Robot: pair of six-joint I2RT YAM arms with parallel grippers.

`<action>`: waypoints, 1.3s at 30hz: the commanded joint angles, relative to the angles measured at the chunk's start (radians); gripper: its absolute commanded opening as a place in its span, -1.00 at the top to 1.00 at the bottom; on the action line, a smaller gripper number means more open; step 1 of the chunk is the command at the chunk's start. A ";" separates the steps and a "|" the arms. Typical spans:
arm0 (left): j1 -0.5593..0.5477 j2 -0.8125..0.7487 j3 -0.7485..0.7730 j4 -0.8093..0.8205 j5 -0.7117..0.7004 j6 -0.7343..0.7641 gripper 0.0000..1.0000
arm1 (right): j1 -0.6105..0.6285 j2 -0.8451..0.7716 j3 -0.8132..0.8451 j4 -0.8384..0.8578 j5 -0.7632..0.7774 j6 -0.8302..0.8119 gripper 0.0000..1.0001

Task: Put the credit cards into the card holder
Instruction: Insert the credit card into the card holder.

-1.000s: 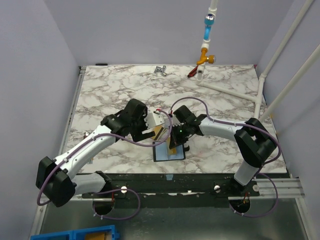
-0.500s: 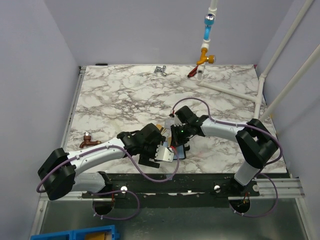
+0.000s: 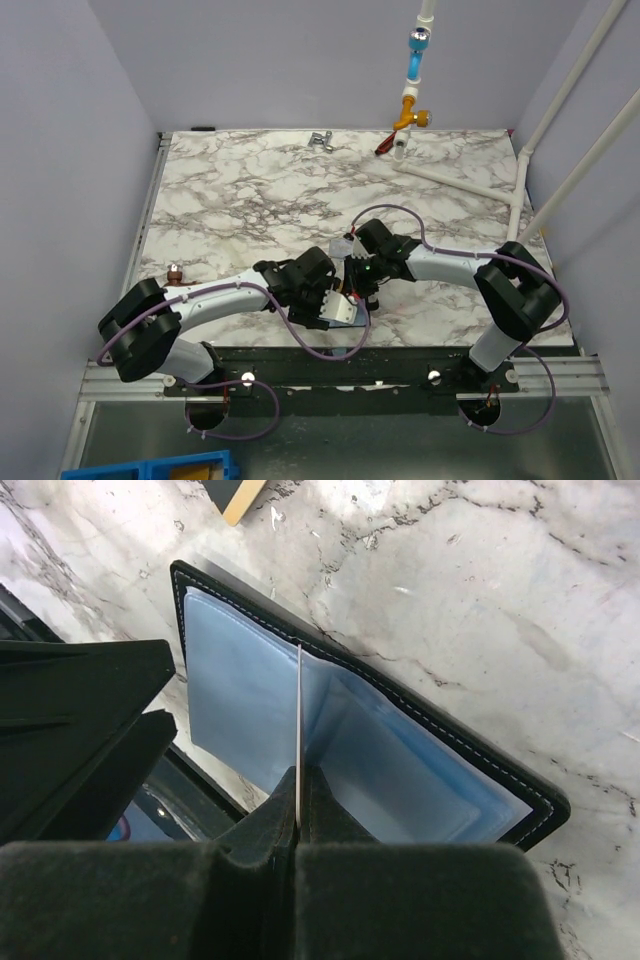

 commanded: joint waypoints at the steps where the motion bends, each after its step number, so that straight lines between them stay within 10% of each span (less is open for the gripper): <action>1: -0.007 0.006 -0.042 0.036 0.021 0.067 -0.36 | 0.006 -0.025 -0.012 0.013 0.000 0.039 0.99; 23: -0.034 0.160 0.073 -0.010 -0.012 -0.144 0.33 | 0.003 -0.113 -0.117 0.077 0.094 0.169 0.97; 39: -0.038 0.163 0.077 -0.024 -0.028 -0.253 0.45 | -0.007 -0.185 -0.165 0.016 0.134 0.193 0.43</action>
